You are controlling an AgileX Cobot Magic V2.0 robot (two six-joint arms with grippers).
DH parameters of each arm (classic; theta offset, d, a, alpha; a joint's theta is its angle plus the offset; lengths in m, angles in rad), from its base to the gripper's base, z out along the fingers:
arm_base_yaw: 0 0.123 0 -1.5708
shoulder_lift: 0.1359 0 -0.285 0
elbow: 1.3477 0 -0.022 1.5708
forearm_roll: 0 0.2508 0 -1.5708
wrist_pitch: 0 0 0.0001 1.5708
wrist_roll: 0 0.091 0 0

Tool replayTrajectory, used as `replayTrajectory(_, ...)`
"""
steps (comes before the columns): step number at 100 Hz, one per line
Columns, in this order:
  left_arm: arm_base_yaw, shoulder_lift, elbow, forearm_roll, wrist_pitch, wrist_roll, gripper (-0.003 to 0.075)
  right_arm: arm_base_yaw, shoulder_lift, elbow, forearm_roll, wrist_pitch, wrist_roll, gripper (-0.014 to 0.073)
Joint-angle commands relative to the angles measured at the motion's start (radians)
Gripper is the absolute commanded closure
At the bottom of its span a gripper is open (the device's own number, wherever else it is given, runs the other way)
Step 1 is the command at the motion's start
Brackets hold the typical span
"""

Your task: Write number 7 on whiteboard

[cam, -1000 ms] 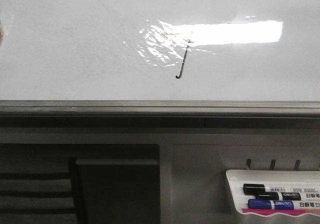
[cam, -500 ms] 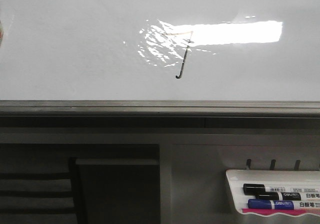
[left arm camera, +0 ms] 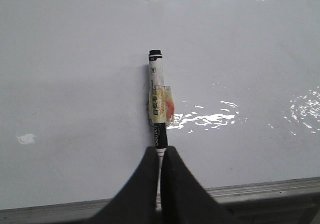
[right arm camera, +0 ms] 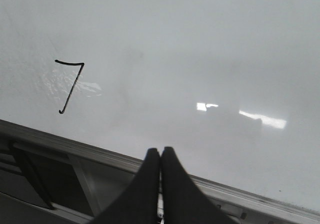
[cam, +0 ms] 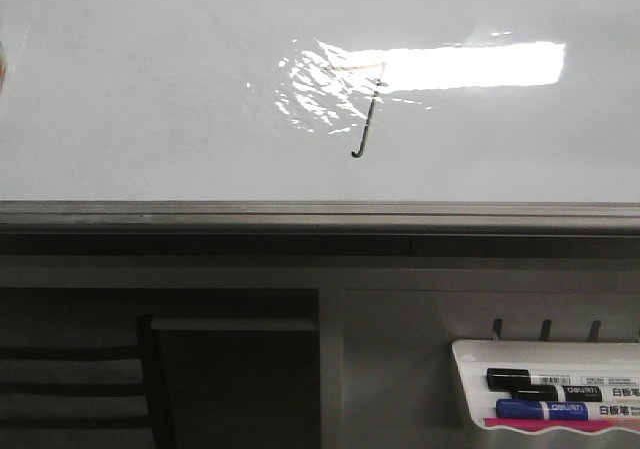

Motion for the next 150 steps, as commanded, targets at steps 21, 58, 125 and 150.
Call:
replayTrajectory(21,-0.015,-0.13,0.067,0.027,-0.109,-0.011,0.0741,-0.008,0.003,-0.028,0.013,-0.078,0.003,0.0665)
replayTrajectory(58,-0.015,-0.483,0.435,0.035,-0.254,-0.011,0.0741,-0.008,0.003,-0.028,0.013,-0.078,0.003,0.0665)
replayTrajectory(125,-0.002,-0.581,0.542,0.026,-0.317,-0.011,0.0741,-0.008,0.003,-0.028,0.013,-0.078,0.003,0.0665)
replayTrajectory(150,-0.002,-0.581,0.542,0.026,-0.317,-0.011,0.0741,-0.008,0.003,-0.028,0.013,-0.078,0.003,0.0665)
